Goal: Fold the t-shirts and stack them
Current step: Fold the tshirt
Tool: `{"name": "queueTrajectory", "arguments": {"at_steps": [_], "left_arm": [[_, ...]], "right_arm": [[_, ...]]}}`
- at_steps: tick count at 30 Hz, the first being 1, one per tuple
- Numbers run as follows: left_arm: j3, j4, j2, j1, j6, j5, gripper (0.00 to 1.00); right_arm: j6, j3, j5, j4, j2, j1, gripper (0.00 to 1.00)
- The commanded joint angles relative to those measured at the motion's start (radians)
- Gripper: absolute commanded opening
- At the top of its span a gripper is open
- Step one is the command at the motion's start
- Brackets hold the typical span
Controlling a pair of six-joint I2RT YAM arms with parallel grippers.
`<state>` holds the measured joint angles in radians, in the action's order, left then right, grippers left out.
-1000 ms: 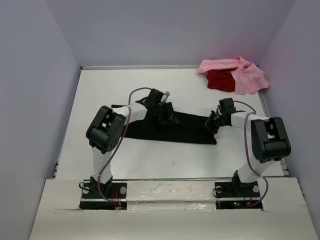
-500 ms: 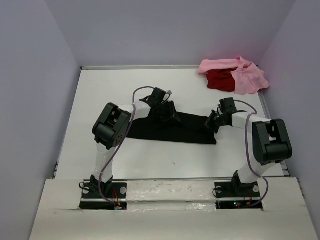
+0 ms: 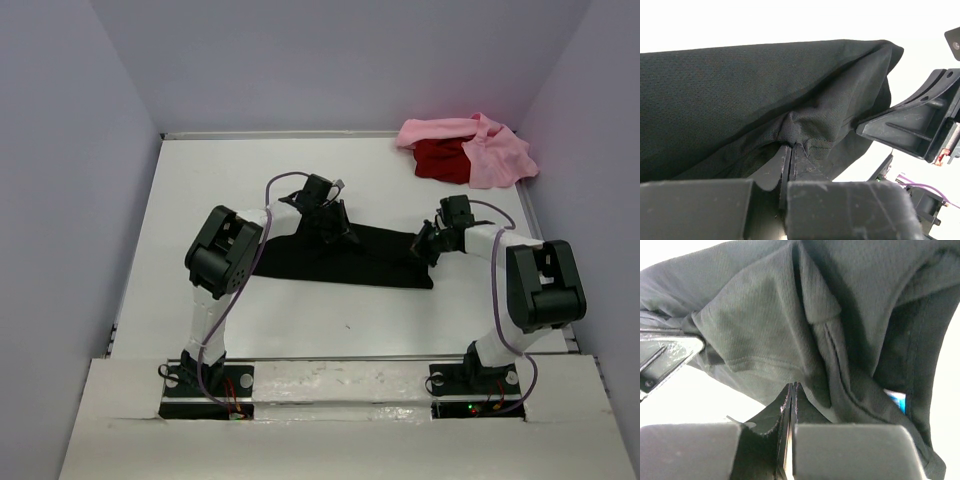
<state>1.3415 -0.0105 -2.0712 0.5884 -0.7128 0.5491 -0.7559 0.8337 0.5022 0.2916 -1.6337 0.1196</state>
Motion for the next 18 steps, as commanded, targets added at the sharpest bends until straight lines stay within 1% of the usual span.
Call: {"name": "queueTrajectory", "arguments": {"at_steps": [1,3,5,7,11,18], "left_arm": [[0.008,-0.006,0.046,0.007,0.009,0.022,0.03],[0.007,-0.006,0.046,0.008,0.012,0.022,0.03],[0.008,-0.005,0.043,0.007,0.013,0.023,0.03],[0.01,-0.005,0.042,0.008,0.013,0.023,0.03],[0.019,-0.005,0.04,0.008,0.012,0.025,0.03],[0.036,0.006,0.036,0.007,0.018,0.026,0.03]], "right_arm": [[-0.002,-0.022,0.012,0.032,0.075,0.009,0.12],[-0.011,-0.034,0.009,0.05,0.121,0.009,0.25],[-0.013,-0.051,0.01,0.066,0.15,0.009,0.35],[-0.01,-0.058,0.007,0.08,0.19,0.009,0.37],[0.006,-0.077,-0.02,0.119,0.244,0.009,0.36],[0.047,-0.1,-0.082,0.121,0.192,0.009,0.36]]}}
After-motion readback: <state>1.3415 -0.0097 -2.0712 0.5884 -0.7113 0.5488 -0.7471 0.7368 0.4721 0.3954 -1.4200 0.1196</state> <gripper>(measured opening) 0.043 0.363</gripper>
